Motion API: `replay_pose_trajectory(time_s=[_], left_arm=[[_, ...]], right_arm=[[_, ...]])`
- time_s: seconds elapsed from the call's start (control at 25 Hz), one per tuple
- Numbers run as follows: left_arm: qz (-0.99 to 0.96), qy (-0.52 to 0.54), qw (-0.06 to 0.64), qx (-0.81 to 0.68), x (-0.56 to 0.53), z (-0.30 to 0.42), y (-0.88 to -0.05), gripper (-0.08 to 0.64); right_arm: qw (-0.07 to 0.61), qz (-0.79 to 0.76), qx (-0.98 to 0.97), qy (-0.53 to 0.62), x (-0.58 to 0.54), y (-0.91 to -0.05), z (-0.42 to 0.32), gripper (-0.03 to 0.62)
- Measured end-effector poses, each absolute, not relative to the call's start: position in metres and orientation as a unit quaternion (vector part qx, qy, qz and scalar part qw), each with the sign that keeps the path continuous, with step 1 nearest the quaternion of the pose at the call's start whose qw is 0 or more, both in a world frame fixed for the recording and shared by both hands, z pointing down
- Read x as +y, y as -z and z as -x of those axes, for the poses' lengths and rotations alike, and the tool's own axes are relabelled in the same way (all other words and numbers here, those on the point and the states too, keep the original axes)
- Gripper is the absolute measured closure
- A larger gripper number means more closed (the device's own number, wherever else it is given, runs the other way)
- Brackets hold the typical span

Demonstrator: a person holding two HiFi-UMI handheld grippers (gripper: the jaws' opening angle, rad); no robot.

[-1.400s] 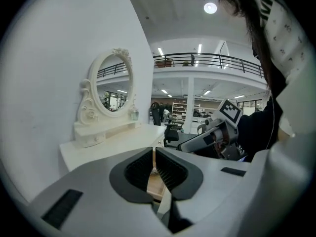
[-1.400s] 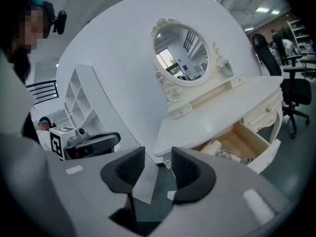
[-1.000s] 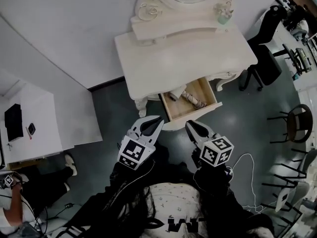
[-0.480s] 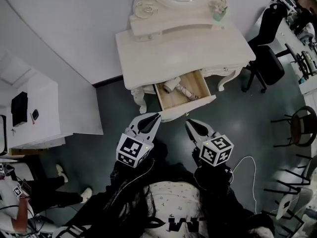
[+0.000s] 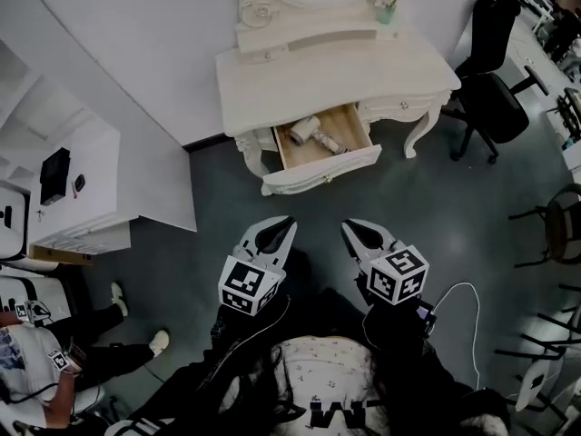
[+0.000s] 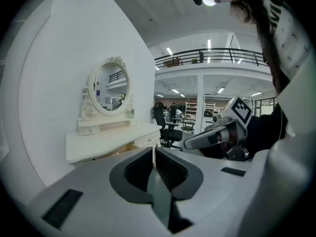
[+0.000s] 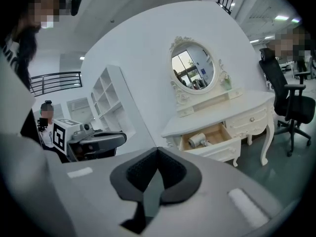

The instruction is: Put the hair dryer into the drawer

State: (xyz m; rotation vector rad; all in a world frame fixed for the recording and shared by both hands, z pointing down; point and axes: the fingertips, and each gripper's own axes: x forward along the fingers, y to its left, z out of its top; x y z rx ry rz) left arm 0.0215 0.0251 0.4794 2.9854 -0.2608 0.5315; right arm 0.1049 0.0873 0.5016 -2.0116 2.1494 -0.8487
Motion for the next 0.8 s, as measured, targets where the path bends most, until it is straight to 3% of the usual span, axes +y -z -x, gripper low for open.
replay_pose_trajectory(time_s=[0.28,0.8], left_arm=[[-0.976,-0.193,0.041,-0.092,0.098,0.000,-0.483,0.560],[-0.971,-0.201,0.044,-0.121,0.121,0.051,-0.478,0.560]], right_arm=[[0.050,0.645,0.710,0.277,0.140,-0.502,-0.092,0.583],[0.043,0.605,0.743,0.284,0.156,-0.501,-0.025,0.583]])
